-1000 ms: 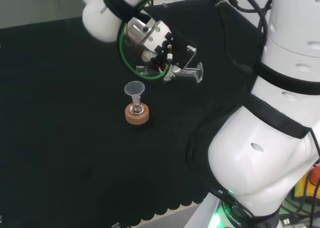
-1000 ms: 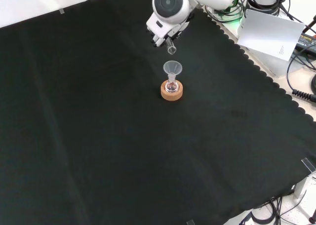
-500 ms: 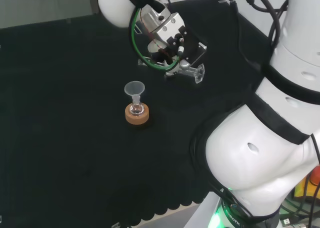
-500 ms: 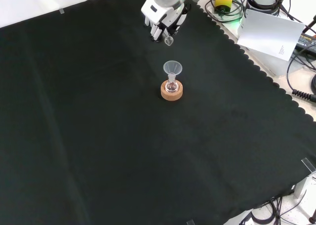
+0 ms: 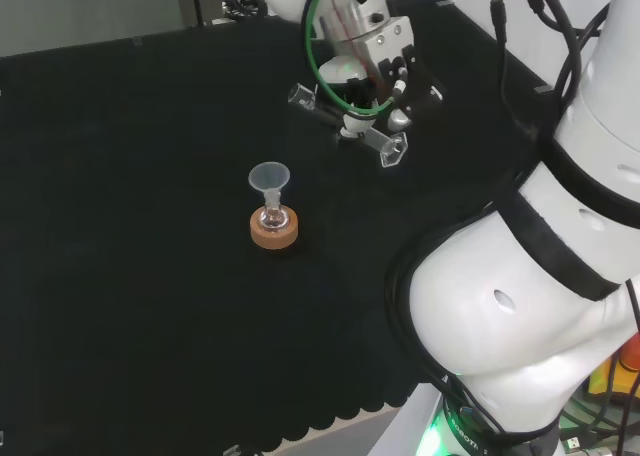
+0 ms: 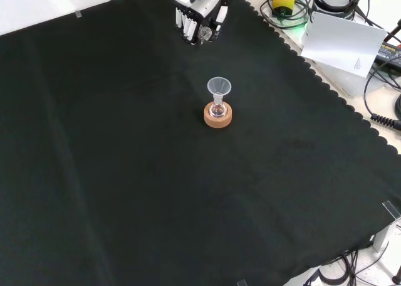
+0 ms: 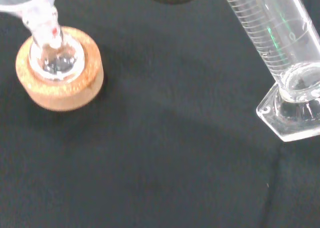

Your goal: Pour the water from the graduated cylinder into the round-bottom flask.

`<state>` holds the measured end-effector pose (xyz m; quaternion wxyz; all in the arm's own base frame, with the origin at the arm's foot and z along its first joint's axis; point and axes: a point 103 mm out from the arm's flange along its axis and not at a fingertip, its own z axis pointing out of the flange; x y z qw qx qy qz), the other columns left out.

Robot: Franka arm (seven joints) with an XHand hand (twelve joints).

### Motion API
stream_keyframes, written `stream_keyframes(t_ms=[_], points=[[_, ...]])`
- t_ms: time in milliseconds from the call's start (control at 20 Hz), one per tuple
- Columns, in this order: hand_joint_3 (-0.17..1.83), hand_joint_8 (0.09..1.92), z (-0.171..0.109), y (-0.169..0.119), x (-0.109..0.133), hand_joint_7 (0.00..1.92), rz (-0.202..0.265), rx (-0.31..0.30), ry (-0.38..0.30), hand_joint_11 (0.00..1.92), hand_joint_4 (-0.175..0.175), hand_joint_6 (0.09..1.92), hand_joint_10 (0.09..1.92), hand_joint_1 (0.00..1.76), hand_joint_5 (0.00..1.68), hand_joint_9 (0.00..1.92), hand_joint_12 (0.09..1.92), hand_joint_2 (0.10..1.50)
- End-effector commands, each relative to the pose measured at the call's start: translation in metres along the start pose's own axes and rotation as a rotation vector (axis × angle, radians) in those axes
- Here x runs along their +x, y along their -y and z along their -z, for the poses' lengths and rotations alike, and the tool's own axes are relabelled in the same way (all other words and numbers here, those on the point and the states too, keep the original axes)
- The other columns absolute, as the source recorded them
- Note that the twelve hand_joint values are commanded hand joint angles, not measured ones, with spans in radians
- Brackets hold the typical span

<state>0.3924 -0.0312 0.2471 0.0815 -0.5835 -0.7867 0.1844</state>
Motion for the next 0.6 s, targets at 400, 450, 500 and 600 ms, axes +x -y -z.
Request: stream_keyframes(t_ms=[400, 450, 500, 600], points=[[0.0, 0.99, -0.01, -0.024, -0.012, 1.01, 0.043, -0.095, -0.129, 1.05, -0.175, 1.0, 0.09, 1.26, 0.97, 1.43, 0.86, 1.11], [0.0, 0.99, -0.011, -0.026, -0.014, 1.01, 0.045, -0.103, -0.139, 1.05, -0.175, 1.0, 0.09, 1.26, 0.97, 1.43, 0.86, 1.11], [0.0, 0.99, -0.012, -0.028, -0.015, 1.01, 0.048, -0.114, -0.15, 1.05, -0.175, 1.0, 0.09, 1.26, 0.97, 1.43, 0.86, 1.11], [0.0, 0.99, -0.013, -0.033, -0.018, 1.01, 0.05, -0.132, -0.17, 1.05, -0.175, 1.01, 0.09, 1.26, 0.97, 1.43, 0.86, 1.11]])
